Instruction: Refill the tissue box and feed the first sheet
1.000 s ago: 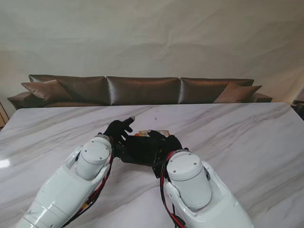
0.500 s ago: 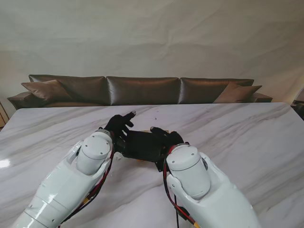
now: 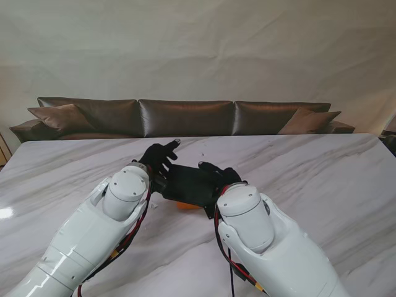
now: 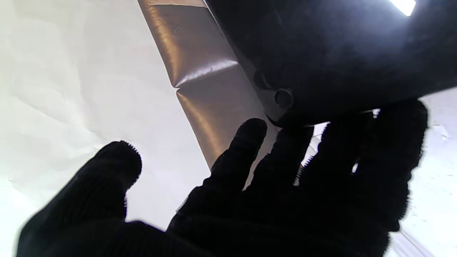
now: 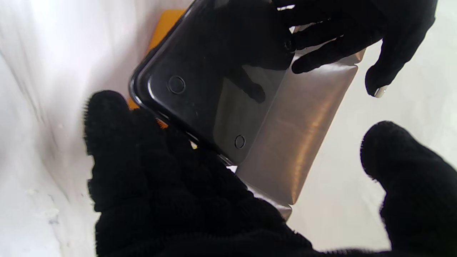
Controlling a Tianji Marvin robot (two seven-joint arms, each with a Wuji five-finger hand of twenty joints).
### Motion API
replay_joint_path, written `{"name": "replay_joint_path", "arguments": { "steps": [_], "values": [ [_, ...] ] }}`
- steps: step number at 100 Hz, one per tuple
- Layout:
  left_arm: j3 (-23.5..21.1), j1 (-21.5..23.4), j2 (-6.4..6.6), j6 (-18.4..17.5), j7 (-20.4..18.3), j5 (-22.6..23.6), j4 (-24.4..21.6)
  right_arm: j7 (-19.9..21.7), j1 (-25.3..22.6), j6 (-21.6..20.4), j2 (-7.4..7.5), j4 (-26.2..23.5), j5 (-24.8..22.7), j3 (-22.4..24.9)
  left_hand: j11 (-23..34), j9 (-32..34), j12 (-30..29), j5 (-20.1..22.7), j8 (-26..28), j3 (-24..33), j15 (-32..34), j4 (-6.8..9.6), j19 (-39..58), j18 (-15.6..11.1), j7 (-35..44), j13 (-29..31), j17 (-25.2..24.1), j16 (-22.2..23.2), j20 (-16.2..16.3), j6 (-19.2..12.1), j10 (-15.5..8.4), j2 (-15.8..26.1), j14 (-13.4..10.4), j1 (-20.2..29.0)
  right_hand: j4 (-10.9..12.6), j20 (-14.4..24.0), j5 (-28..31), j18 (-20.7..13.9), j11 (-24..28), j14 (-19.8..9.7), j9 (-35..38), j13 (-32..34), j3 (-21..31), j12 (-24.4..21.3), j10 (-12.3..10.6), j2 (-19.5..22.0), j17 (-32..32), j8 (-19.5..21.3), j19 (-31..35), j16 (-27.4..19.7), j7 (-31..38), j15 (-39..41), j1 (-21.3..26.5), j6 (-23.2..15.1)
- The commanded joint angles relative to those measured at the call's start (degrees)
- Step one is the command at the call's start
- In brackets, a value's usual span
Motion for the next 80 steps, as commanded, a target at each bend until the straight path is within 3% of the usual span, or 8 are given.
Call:
{"name": "replay_joint_path", "arguments": {
  "steps": [1,25,31,37,42,80],
  "values": [
    [1.11,-0.4,-1.87,-0.97,-1.96,-0.95,-1.07,3.09,-0.07,2.5,-1.95,-0.16,-1.47,-0.21,4.92,2.56,1.68,1.12,0.6,-1.54,4.68,0.98,5.69,-5.67,0.46,2.03,4.15,1.16,1.67,1.58,-2.78,1.65,0.07,0.62,0.72,0.55,4.29,-6.41,1.93,-5.68,3.14,1.0,-1.4,0.18,-9.18,0.23,0.56,2.26,1.77,0.26,5.76,0.43,0.05,-12.66],
    [1.7,-1.3,-2.05,-1.4,-2.08,-1.25,-0.57,8.72,-0.09,2.51,-3.73,1.93,-9.38,1.16,4.93,2.65,1.68,1.18,0.61,-1.51,4.7,0.99,5.76,-5.76,0.5,2.2,4.27,1.14,1.62,1.52,-2.75,1.6,-0.06,0.62,0.79,0.72,4.37,-6.75,1.66,-6.1,3.55,1.36,-1.29,0.07,-9.64,0.06,0.44,2.49,1.85,0.1,6.18,0.12,0.11,-13.06],
    [1.8,-1.54,-2.13,-1.49,-2.04,-1.29,-0.29,12.34,-1.01,2.51,-5.32,2.4,-14.62,2.64,4.95,2.69,1.68,1.2,0.62,-1.5,4.66,0.99,5.77,-5.73,0.51,2.16,4.29,1.12,1.61,1.58,-2.71,1.54,0.02,0.55,0.8,0.75,4.41,-6.75,1.64,-6.2,3.65,1.42,-1.25,0.06,-9.72,-0.08,0.43,2.53,1.86,0.07,6.27,0.07,0.16,-13.19],
    [1.87,-1.76,-2.17,-1.59,-2.03,-1.34,-0.05,18.43,-2.64,2.49,-7.95,2.84,-22.64,5.12,4.94,2.7,1.67,1.23,0.63,-1.43,4.71,1.0,5.83,-5.62,0.53,2.23,4.4,1.13,1.61,1.59,-2.75,1.52,0.01,0.6,0.81,0.78,4.49,-6.78,1.62,-6.28,3.79,1.57,-1.23,0.05,-9.91,-0.13,0.42,2.58,1.86,0.05,6.37,0.05,0.12,-13.38],
    [1.94,-1.94,-2.2,-1.63,-2.03,-1.34,0.1,20.46,-3.12,2.41,-8.91,3.03,-25.34,5.99,4.96,2.76,1.68,1.28,0.64,-1.41,4.72,1.0,5.84,-5.61,0.56,2.28,4.4,1.13,1.6,1.53,-2.76,1.52,0.01,0.56,0.82,0.83,4.54,-6.91,1.6,-6.48,3.89,1.53,-1.19,0.04,-10.1,-0.15,0.39,2.62,1.91,-0.01,6.44,-0.09,0.05,-13.56],
    [2.37,-2.9,-2.54,-2.41,-2.22,-2.4,1.8,19.86,-0.15,-3.63,-8.08,9.5,-24.6,4.55,4.98,2.92,1.68,1.41,0.67,-1.1,4.77,1.0,5.87,-5.55,0.66,2.4,4.62,1.1,1.42,1.58,-2.68,1.42,0.08,0.6,0.78,1.39,4.94,-7.16,1.4,-6.98,4.36,1.96,-0.99,-0.02,-10.68,-0.75,0.15,2.82,2.43,-0.22,6.83,-0.5,0.03,-14.33]
  ]
}}
